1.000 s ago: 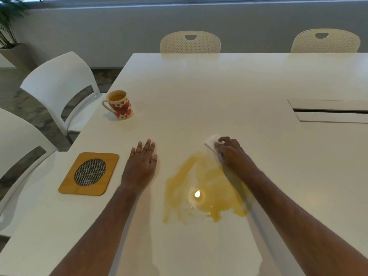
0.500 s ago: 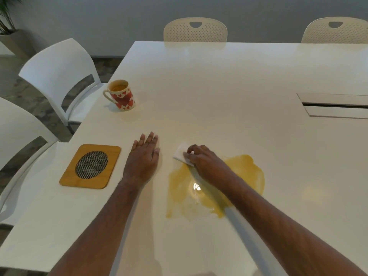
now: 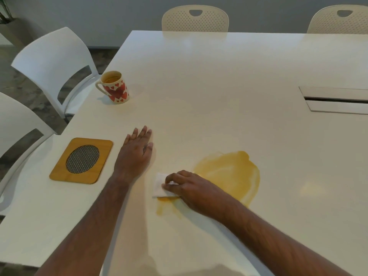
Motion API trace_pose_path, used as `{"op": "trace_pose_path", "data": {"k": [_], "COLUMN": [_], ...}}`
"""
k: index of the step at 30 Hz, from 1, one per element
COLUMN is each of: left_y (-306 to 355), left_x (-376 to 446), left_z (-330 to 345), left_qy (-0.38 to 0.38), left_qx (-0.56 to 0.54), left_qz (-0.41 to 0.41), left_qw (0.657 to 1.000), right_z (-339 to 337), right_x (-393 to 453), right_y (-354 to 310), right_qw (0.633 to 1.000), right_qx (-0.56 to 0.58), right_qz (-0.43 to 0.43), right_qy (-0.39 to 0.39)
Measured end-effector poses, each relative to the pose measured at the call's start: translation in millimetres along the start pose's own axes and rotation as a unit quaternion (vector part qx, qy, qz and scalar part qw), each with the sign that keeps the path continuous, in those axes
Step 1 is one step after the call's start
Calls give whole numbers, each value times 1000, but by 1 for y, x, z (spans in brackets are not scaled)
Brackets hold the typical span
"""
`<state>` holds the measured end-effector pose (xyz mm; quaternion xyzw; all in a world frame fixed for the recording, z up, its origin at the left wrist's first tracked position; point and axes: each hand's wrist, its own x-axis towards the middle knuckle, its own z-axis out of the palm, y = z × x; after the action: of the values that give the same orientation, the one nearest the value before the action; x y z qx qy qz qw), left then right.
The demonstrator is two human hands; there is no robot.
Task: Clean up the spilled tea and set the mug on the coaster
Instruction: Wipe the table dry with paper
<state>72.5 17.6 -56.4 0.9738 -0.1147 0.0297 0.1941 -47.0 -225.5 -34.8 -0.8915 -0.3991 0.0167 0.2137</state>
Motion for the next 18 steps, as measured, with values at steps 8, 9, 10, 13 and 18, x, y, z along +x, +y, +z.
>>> {"op": "trace_pose_path", "data": {"k": [8,9,10,13,18], "left_y": [2,2,2,4,4], "left_x": [-1,-1,-1,-2,-1], "left_z": [-1,-1,-2,-1,-1], "left_qy": [-1,0,1,4,9], "left_qx": [6,6,5,1,-1], "left_qz": [0,0,0,0,1], "left_qw": [1000,1000,1000,1000,1000], "right_z": [-5,-6,-7,-9,-9], "right_x": [7,9,10,11,17], "right_y": [0,0,0,2,7], "right_qw": [1000,1000,1000,999,999], "right_qx": [-21,-16,-8,7,7], "right_qz": [-14,-17,-20,-35,-32], "right_qy": [2,-1,-3,2,20]}}
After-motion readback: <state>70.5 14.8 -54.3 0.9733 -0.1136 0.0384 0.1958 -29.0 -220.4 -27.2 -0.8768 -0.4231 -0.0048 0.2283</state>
